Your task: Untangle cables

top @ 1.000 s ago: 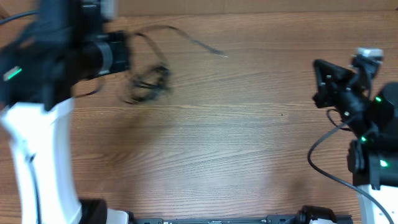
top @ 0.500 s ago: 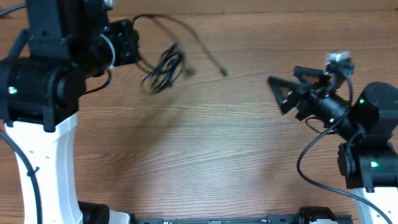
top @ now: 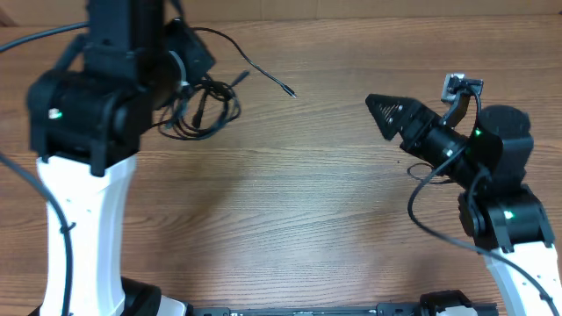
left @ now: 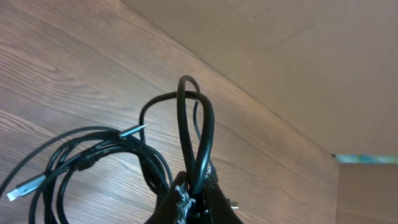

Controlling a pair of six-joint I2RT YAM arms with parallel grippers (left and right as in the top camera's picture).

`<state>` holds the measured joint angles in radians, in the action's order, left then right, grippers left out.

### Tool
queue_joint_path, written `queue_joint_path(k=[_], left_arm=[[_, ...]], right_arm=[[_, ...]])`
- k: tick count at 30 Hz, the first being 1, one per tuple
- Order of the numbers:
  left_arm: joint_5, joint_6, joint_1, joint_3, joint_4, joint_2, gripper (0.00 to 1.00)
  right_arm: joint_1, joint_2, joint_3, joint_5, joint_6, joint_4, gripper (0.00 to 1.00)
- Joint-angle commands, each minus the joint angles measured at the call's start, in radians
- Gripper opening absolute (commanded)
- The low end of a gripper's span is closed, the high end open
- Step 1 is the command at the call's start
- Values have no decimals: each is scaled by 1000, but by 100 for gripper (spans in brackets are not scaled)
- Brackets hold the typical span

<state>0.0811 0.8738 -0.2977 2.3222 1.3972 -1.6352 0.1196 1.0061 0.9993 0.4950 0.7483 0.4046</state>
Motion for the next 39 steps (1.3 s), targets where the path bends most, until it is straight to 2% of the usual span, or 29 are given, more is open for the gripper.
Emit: queue_joint_path(k=[1, 4, 6, 7, 9, 11, 13, 15, 20, 22, 26, 33, 34, 36, 39], left_arm=[[83, 132, -68, 7, -24, -28, 4], [90, 227, -101, 7, -40, -47, 4], [90, 235, -109, 7, -57, -50, 4], [83, 235, -109, 7, -68, -51, 4], [65, 235, -109, 7, -81, -53, 4], [29, 235, -109, 7, -96, -53, 4], [-26, 234, -109, 7, -115, -53, 4], [-67, 234, -109, 7, -126, -53, 4], [-125, 234, -109, 7, -147, -53, 4], [-131, 234, -109, 7, -150, -53, 4], [-154, 229, -109, 7, -145, -53, 4], [-199, 216, -109, 7, -145, -53, 4], [-207, 203, -109, 7, -145, -53, 4], [-206, 201, -109, 7, -138, -53, 4], [-206, 176, -109, 7, -137, -53, 4]], right_arm=[[13, 34, 23, -27, 272, -3, 82], [34, 53, 23, -30, 425, -11, 58], [41, 55, 23, -32, 488, -15, 36], [45, 56, 23, -30, 525, -29, 33], [49, 56, 23, -22, 546, -54, 34], [63, 56, 23, -9, 569, -84, 39], [98, 56, 23, -5, 592, -121, 51], [137, 57, 23, -7, 591, -158, 57], [236, 69, 23, -37, 578, -224, 59], [271, 80, 23, -40, 526, -253, 58], [343, 123, 23, -42, 320, -310, 56], [414, 191, 23, -42, -156, -346, 57], [425, 205, 23, -42, -311, -344, 63], [425, 212, 23, -42, -448, -343, 75], [425, 212, 23, -42, -583, -349, 75]])
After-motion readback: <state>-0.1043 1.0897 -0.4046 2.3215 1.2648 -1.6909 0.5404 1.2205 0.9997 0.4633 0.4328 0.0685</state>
